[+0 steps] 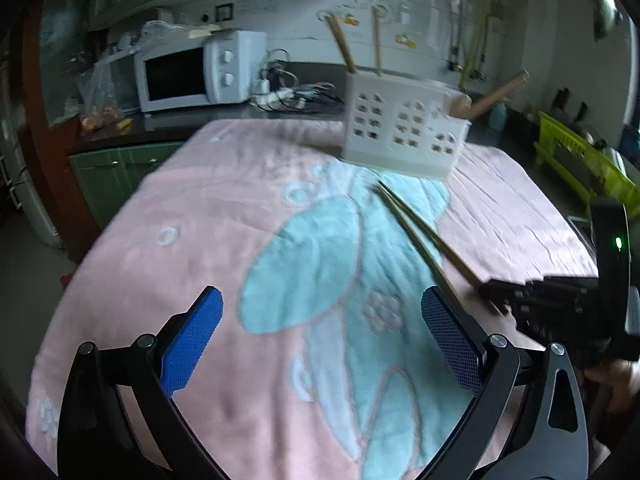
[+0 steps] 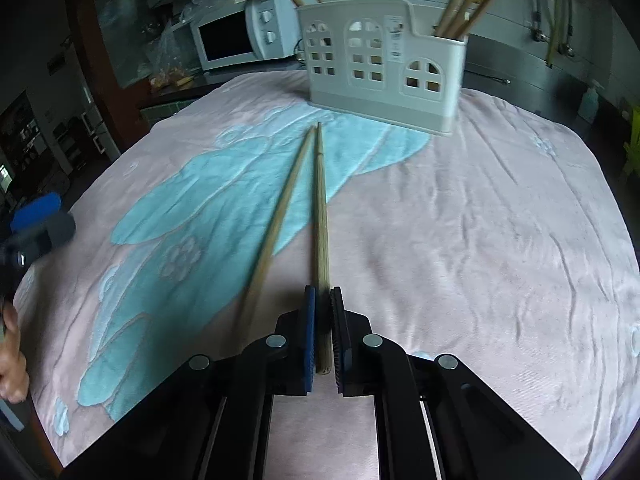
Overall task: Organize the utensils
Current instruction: 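Close the right gripper on a chopstick while the left gripper closes on another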
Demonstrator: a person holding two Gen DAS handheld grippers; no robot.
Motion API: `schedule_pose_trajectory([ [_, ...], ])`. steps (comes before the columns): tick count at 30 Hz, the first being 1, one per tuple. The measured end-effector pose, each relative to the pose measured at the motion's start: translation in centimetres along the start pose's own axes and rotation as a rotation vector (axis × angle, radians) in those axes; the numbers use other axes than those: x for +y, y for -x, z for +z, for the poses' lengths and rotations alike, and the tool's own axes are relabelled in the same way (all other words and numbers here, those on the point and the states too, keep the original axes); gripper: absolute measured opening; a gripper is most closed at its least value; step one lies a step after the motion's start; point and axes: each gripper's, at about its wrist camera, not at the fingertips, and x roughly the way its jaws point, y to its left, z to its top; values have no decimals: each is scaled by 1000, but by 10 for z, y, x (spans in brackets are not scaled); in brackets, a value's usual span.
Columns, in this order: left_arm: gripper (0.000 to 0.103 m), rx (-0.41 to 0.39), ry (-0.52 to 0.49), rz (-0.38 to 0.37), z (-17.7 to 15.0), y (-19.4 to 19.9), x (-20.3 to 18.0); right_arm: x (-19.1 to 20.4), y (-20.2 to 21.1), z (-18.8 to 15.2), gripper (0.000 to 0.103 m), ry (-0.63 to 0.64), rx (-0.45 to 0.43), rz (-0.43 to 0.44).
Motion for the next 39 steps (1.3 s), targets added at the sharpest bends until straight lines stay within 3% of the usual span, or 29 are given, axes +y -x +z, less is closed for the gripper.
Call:
schedule_pose_trajectory([
  [6,98,47,-44,-63,-10,-10,-30,-16,5,-2,7,-25,7,9],
  [17,97,119,-134,-112,-30,-29,-78,-34,8,-5,7,-59,15,66],
  [28,97,173,-184,-40,-33,-52,-98,-41,8,-5,7,-70,9,90],
  [39,98,231,-123,-3,-27,-66,-82,-41,8,-6,7,-74,7,93],
])
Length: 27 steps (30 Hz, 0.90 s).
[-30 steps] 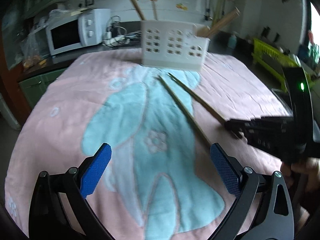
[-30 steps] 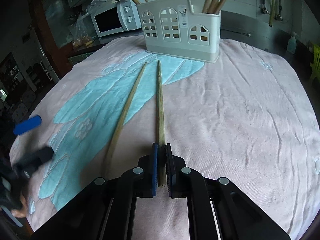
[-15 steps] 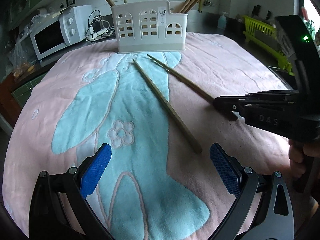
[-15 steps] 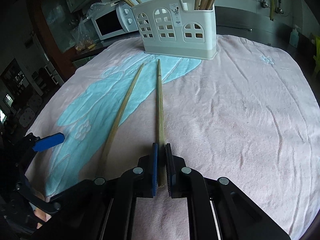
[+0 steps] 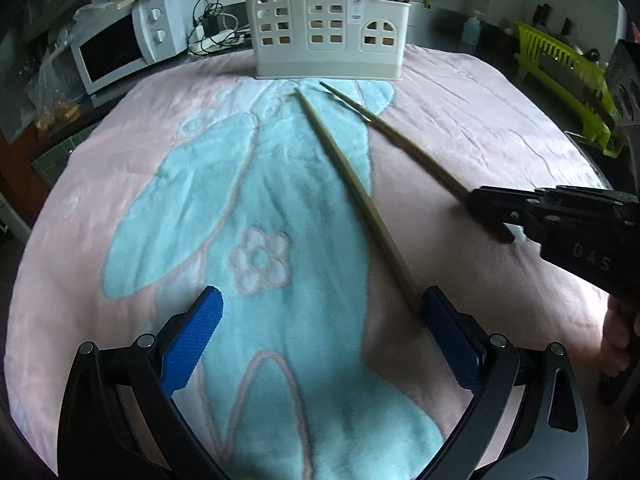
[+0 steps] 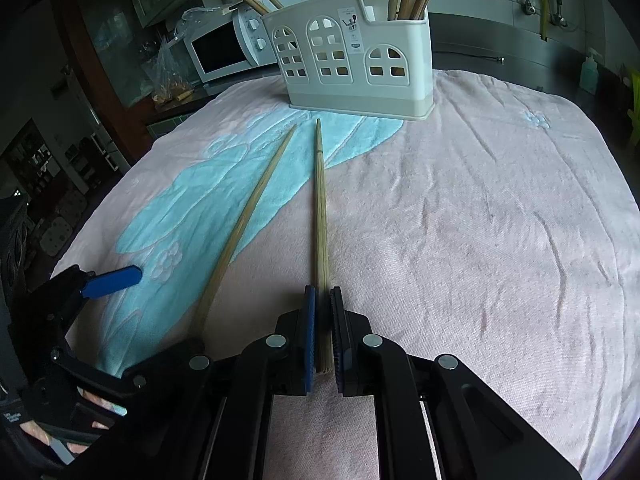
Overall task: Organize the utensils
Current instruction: 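Close the right gripper on a chopstick while the left gripper closes on another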
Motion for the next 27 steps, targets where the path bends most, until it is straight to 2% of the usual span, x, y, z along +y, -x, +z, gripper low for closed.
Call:
schedule_pose_trajectory([
  [3,98,8,32,23,2,-1,11,0,0,0,7,0,0,0],
  [6,91,17,66,22,5,-2,24,0,0,1,7,2,1,-2],
  [9,79,16,92,18,8,-1,32,0,0,1,7,2,1,-3],
  [11,67,4,98,-8,10,1,32,0,0,1,7,1,0,-4],
  [12,65,-3,98,-24,11,2,32,0,0,1,7,1,0,-5],
  [20,36,-52,30,-101,25,-3,12,-1,0,2,7,-2,2,-3],
  [25,24,-48,11,-129,29,-10,7,-1,0,2,7,-3,0,-3],
  [27,22,-39,1,-133,29,-14,6,-1,0,2,7,-2,0,-3],
])
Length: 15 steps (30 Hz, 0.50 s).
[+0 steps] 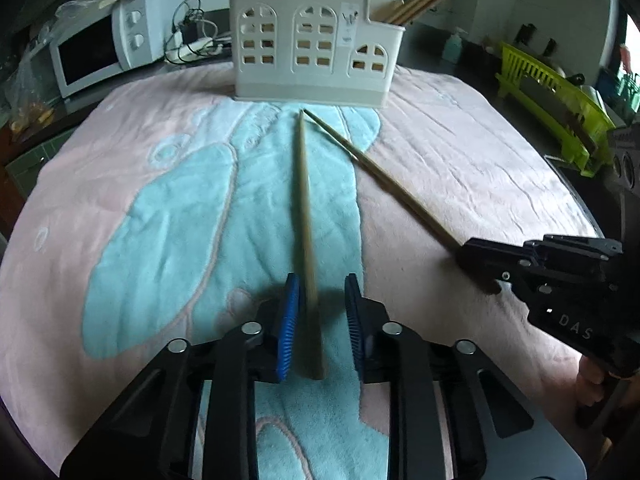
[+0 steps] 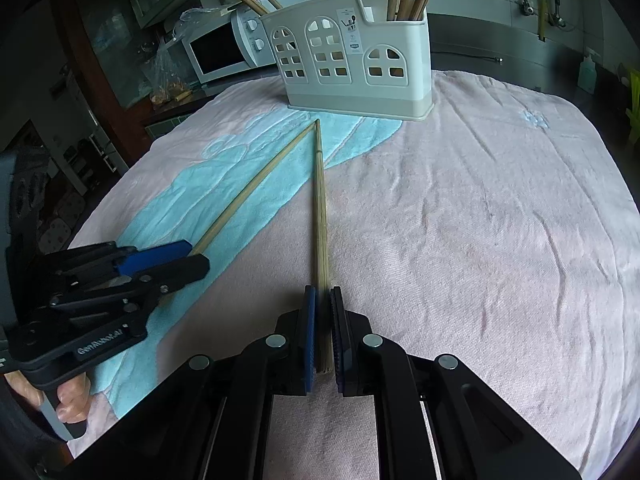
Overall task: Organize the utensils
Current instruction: 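Close the right gripper on a chopstick while the left gripper closes on another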
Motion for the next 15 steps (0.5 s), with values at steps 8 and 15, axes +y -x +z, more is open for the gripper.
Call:
schedule_pose_trajectory([
  [8,19,-1,8,-11,3,-2,4,0,0,0,7,3,-2,-6],
  [15,19,-3,22,-15,7,-7,6,1,-1,0,8,6,-4,-13],
])
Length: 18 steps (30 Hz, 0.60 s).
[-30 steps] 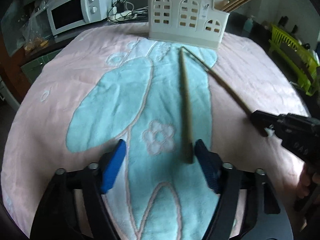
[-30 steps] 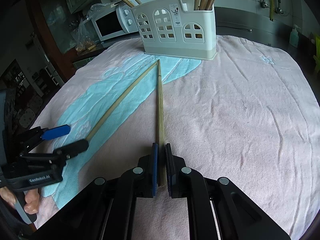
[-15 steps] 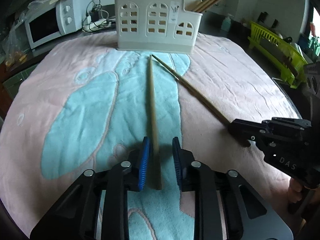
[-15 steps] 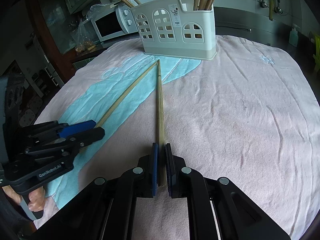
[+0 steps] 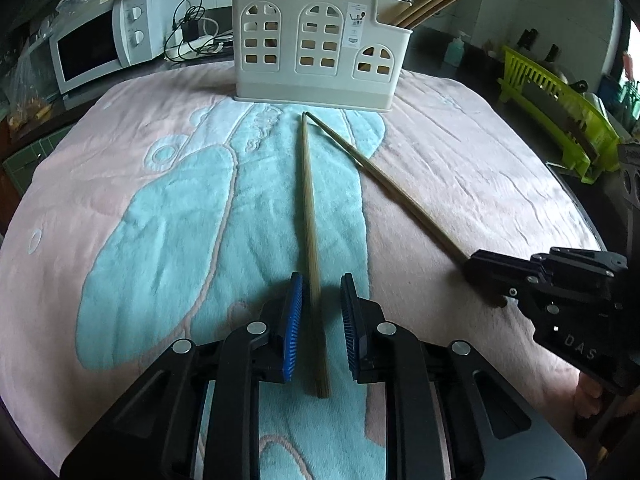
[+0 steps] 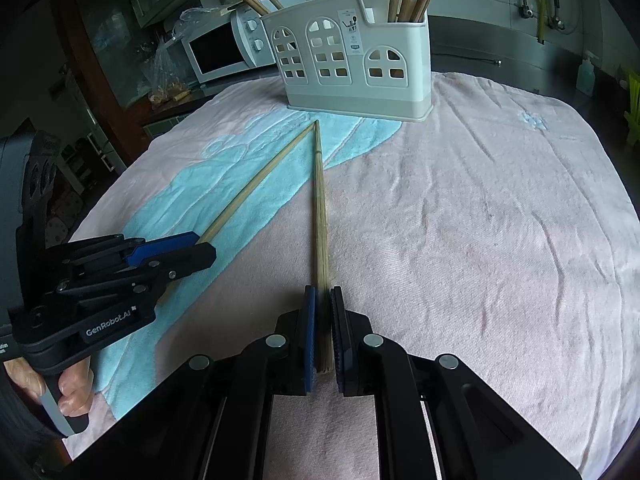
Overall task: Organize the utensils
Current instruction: 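Close the right gripper on a chopstick while the left gripper closes on another, then lift the left gripper's chopstick over the holder while the right carries its own there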
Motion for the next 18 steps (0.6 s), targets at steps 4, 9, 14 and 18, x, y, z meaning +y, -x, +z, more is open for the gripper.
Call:
schedule_pose_trajectory([
  [4,17,-7,-16,6,0,0,-1,1,0,-1,8,3,-1,-7],
  [9,6,-12,-7,22,0,1,2,4,-1,-2,8,16,-4,-24],
  [14,5,-20,-10,27,0,6,7,12,-1,-2,7,52,-9,-68],
  [18,5,-58,-18,21,2,22,10,16,6,0,7,58,-27,-66],
])
